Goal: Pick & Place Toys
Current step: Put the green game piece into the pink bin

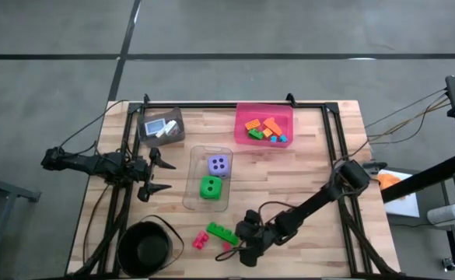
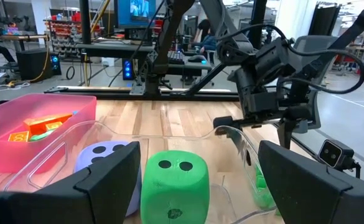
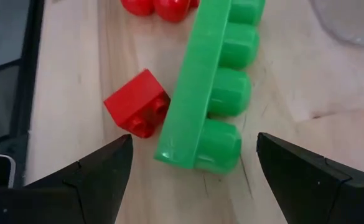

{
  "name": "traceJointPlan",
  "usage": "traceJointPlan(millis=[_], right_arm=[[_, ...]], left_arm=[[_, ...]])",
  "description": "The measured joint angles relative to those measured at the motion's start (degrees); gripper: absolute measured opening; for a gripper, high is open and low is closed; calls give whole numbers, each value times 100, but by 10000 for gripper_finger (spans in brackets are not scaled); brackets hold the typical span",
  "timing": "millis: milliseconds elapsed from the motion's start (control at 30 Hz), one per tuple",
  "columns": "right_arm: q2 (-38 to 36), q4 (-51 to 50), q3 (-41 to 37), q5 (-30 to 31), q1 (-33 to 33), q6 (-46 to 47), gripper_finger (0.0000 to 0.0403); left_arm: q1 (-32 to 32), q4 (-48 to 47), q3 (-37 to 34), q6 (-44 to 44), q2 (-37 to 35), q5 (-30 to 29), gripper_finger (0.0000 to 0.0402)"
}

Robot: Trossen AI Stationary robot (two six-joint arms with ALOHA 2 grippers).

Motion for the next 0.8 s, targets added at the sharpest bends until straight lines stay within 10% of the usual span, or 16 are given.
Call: traceJointPlan(millis=[367, 800], right_arm=[[129, 79, 0, 215, -2, 17, 328], [129, 51, 0, 271, -87, 3, 169]], left_arm=[[-1, 1, 0, 0, 0, 0, 327], [1, 1, 0, 0, 0, 1, 327]])
